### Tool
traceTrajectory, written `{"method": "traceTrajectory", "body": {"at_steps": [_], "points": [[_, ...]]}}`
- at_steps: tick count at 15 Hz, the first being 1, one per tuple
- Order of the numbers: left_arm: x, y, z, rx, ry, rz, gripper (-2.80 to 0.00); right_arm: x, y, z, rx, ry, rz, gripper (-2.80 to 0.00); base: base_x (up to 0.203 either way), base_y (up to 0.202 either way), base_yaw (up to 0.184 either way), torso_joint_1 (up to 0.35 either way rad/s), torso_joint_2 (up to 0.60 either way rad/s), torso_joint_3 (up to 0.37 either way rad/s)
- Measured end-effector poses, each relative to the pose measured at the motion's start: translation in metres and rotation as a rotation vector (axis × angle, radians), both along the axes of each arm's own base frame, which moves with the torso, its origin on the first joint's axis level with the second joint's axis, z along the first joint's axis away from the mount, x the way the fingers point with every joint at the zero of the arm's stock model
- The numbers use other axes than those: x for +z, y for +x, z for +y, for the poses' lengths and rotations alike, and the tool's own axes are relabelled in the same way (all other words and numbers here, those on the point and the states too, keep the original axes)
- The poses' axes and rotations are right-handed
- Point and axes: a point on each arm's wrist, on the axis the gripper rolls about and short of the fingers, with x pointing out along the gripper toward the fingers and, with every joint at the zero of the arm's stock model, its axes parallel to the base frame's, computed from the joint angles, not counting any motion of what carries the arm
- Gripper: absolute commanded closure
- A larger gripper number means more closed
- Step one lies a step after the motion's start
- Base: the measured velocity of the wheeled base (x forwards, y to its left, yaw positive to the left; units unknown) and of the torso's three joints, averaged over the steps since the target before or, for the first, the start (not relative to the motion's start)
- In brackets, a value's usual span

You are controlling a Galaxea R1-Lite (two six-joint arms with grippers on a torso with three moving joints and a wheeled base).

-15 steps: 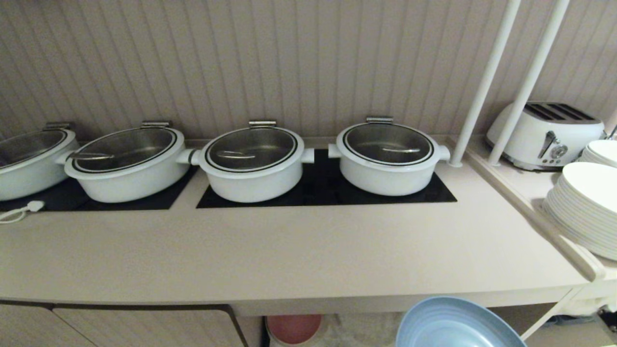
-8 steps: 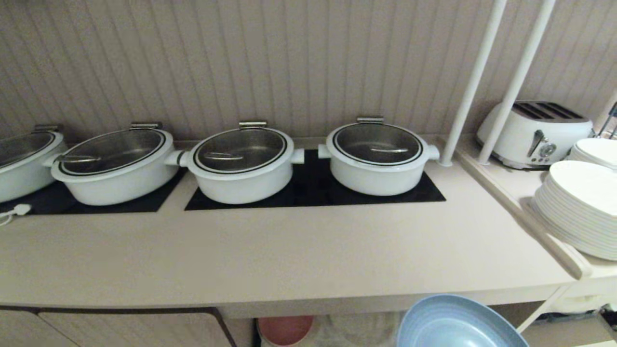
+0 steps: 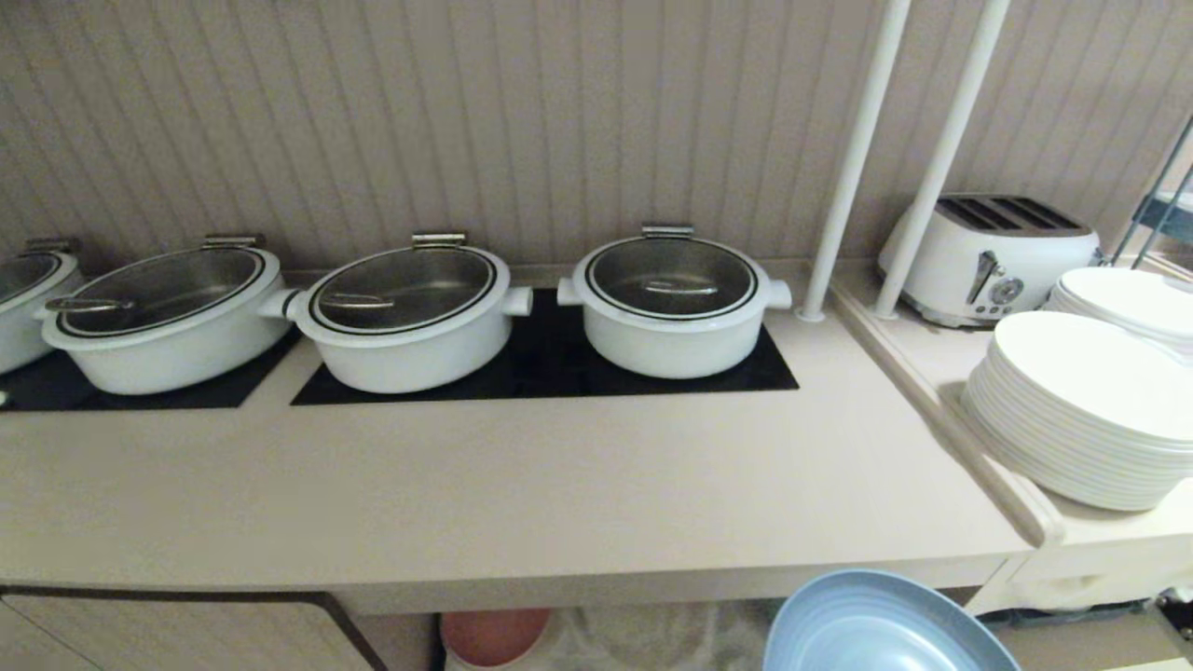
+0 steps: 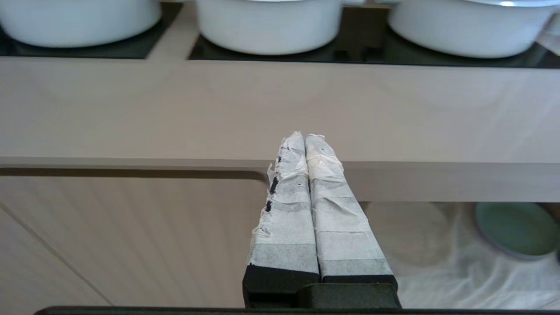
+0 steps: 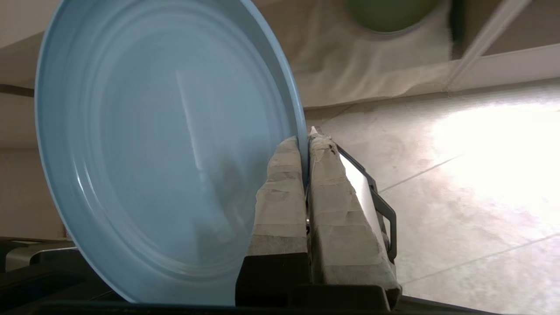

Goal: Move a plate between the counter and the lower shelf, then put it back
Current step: Put the plate

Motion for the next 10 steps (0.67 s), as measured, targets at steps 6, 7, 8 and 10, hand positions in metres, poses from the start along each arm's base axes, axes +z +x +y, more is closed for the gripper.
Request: {"method": "traceTrajectory", "body": {"at_steps": [6, 7, 8, 10], "points": [[0.0000, 0.0000, 0.0000, 0.000, 0.000, 0.000, 0.00, -0.0002, -0.0003, -0.0001, 0.000, 0.000, 0.000, 0.00, 0.000, -0.070, 0.001, 0.001, 0.00, 0.001], [0.0000, 0.0000, 0.0000, 0.000, 0.000, 0.000, 0.00, -0.0002, -0.0003, -0.0001, 0.001, 0.000, 0.000, 0.00, 0.000, 0.000, 0.000, 0.000, 0.00, 0.000], [0.0000, 0.0000, 0.0000, 0.000, 0.000, 0.000, 0.00, -0.0002, -0.0003, -0.0001, 0.000, 0.000, 0.000, 0.00, 0.000, 0.000, 0.000, 0.000, 0.00, 0.000], [0.0000, 0.0000, 0.0000, 0.000, 0.000, 0.000, 0.00, -0.0003, -0.0004, -0.0001, 0.001, 0.001, -0.001, 0.00, 0.000, 0.000, 0.000, 0.000, 0.00, 0.000]]}}
